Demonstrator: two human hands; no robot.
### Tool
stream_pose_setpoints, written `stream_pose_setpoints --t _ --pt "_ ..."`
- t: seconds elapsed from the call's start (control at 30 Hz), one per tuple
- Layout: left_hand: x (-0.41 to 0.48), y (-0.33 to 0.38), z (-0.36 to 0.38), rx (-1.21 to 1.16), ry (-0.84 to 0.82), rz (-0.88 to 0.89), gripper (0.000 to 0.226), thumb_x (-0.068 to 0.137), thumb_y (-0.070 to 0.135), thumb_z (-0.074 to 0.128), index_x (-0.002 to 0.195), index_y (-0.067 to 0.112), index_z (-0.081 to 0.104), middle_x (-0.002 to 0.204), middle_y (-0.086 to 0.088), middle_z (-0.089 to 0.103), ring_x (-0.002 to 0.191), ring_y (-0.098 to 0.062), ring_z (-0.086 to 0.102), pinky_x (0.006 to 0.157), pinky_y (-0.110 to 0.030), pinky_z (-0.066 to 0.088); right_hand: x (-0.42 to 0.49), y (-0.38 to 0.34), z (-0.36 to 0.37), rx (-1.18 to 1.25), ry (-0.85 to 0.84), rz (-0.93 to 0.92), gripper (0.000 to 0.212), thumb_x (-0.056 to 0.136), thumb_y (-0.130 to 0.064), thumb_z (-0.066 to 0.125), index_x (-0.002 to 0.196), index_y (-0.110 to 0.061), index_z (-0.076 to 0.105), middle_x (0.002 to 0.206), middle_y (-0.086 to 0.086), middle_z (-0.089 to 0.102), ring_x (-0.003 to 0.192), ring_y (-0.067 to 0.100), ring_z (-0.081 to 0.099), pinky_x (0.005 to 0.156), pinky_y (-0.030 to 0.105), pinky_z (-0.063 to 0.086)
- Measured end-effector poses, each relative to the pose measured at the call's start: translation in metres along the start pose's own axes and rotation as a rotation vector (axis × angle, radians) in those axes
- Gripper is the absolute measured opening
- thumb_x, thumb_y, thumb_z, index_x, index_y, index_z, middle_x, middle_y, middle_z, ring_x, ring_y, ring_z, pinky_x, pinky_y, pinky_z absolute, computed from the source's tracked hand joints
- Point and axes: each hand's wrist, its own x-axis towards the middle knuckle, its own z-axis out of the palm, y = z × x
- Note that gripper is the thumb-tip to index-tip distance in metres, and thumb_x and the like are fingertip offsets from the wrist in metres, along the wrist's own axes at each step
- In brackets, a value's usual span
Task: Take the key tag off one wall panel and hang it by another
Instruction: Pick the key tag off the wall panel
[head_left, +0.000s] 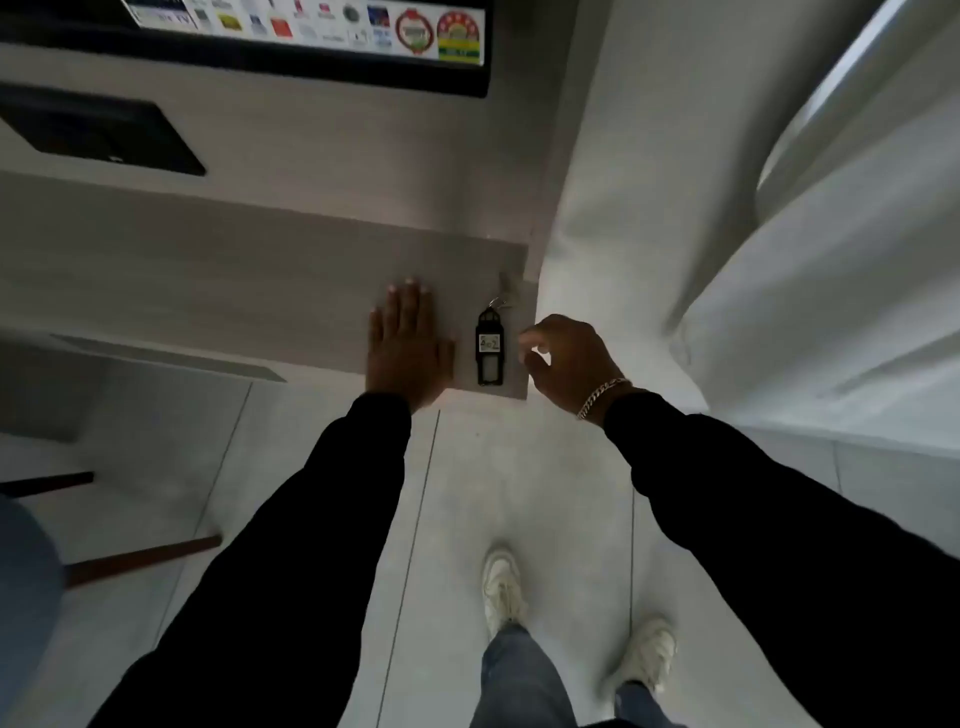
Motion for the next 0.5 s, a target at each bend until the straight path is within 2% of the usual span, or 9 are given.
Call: stream_pose_setpoints --t 0.1,0.17,0.23,0.3,0.43,0.5 --pt "0.011 -0.002 0.002 0.059 0.066 -0.017 0.076 0.096 0.048 0.029 0.157 0.006 0.015 0.168 -0.017 0.014 0.156 -0.035 0.011 0.127 -0.057 0.009 0.014 -0.005 0.009 0.018 0.054 0.032 0.023 0.084 -0.023 0.06 0.089 -0.002 0.067 0.092 0.022 0.067 0.087 0.039 0.062 0.078 0.042 0.051" --pt "0.014 -0.004 0.007 0.068 0.072 -0.002 0.078 0.094 0.05 0.027 0.157 0.006 0.014 0.167 -0.017 0.014 0.156 -0.036 0.012 0.127 -0.059 0.01 0.022 -0.014 0.016 0.063 0.078 0.098 0.029 0.079 -0.033 0.065 0.093 -0.008 0.066 0.09 0.02 0.068 0.087 0.038 0.063 0.074 0.036 0.049" --pt "0.013 -0.006 0.01 0.073 0.075 0.009 0.078 0.094 0.049 0.03 0.156 0.006 0.014 0.167 -0.018 0.014 0.155 -0.036 0.012 0.126 -0.059 0.011 0.03 -0.021 0.024 0.093 0.05 0.169 0.044 0.071 -0.043 0.071 0.105 -0.016 0.065 0.098 0.016 0.068 0.095 0.033 0.062 0.078 0.033 0.046" --pt "0.015 -0.006 0.009 0.074 0.081 0.009 0.078 0.094 0.049 0.033 0.156 0.005 0.014 0.167 -0.018 0.015 0.155 -0.036 0.012 0.126 -0.059 0.011 0.037 -0.023 0.029 0.088 0.009 0.246 0.059 0.064 -0.044 0.076 0.114 -0.017 0.062 0.108 0.014 0.065 0.104 0.032 0.06 0.083 0.033 0.046" --pt "0.014 -0.003 0.005 0.063 0.064 0.004 0.08 0.093 0.05 0.034 0.157 0.006 0.014 0.168 -0.017 0.014 0.156 -0.034 0.011 0.127 -0.059 0.01 0.042 -0.017 0.029 0.138 0.069 0.373 0.05 0.06 -0.032 0.08 0.103 -0.014 0.063 0.103 0.014 0.07 0.101 0.034 0.063 0.08 0.033 0.046" --pt "0.014 -0.003 0.005 0.054 0.059 -0.001 0.081 0.092 0.05 0.034 0.157 0.006 0.013 0.168 -0.016 0.013 0.156 -0.032 0.011 0.127 -0.059 0.01 0.042 -0.014 0.025 0.171 0.058 0.413 0.042 0.061 -0.029 0.08 0.097 -0.015 0.064 0.097 0.01 0.072 0.097 0.03 0.064 0.073 0.025 0.04"
